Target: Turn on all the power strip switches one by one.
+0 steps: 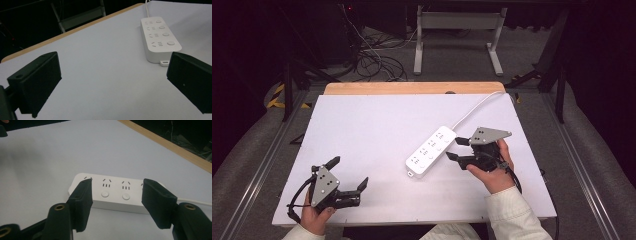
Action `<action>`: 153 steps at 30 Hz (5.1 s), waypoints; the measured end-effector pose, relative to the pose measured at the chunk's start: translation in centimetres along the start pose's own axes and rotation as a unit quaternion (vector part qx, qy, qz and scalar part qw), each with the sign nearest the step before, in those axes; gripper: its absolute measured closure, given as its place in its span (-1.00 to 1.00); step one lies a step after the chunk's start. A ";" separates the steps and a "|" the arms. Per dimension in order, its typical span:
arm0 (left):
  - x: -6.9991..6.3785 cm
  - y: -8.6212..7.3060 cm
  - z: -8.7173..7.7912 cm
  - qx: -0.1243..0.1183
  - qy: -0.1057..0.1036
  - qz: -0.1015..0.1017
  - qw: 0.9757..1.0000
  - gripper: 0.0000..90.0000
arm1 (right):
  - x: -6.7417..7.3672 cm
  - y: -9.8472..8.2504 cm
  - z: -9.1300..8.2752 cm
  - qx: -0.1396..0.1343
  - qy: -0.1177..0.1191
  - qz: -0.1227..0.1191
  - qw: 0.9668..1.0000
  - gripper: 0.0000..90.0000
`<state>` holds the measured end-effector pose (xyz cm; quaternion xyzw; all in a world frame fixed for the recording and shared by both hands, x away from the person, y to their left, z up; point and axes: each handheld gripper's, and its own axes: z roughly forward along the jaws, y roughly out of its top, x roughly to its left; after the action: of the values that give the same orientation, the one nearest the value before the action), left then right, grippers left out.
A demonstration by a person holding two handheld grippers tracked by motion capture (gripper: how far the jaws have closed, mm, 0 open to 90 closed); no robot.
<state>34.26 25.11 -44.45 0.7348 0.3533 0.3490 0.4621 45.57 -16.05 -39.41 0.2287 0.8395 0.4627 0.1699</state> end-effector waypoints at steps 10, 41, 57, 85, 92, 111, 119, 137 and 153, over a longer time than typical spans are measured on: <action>-0.1 -0.1 0.1 0.010 -0.001 -0.003 1.000 -1.00 | -0.8 1.8 0.2 0.032 0.011 0.000 0.999 1.00; 0.3 -0.2 0.2 0.018 0.017 -0.006 1.000 -1.00 | -5.5 1.7 8.1 0.145 -0.022 0.025 0.989 1.00; 0.3 -0.2 0.2 0.018 0.018 -0.001 1.000 -1.00 | -6.0 0.6 10.2 0.186 -0.025 0.024 0.982 1.00; 0.2 -0.2 0.2 0.016 0.015 -0.006 1.000 -1.00 | -5.9 -0.1 10.5 0.172 -0.031 0.038 0.984 1.00; 0.1 -0.2 0.2 0.016 0.014 -0.006 1.000 -1.00 | -5.9 -0.3 10.4 0.168 -0.033 0.045 0.984 1.00; 0.1 -0.2 0.2 0.017 0.013 -0.004 1.000 -1.00 | -5.4 -0.3 10.6 0.173 -0.053 0.054 0.982 1.00; 0.0 -0.2 0.2 0.017 0.012 -0.004 1.000 -1.00 | -5.4 -0.5 10.5 0.165 -0.057 0.065 0.983 1.00; -0.1 -0.1 0.1 0.012 0.008 -0.004 1.000 -1.00 | -5.4 -0.7 10.5 0.162 -0.062 0.085 0.981 1.00; -0.1 -0.2 0.3 0.016 0.009 -0.006 1.000 -1.00 | -4.3 0.6 9.2 0.100 -0.052 0.052 0.992 1.00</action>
<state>34.43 24.96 -44.70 0.7369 0.3667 0.3471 0.4495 53.89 -11.71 -43.30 0.3115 0.8587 0.3720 0.1651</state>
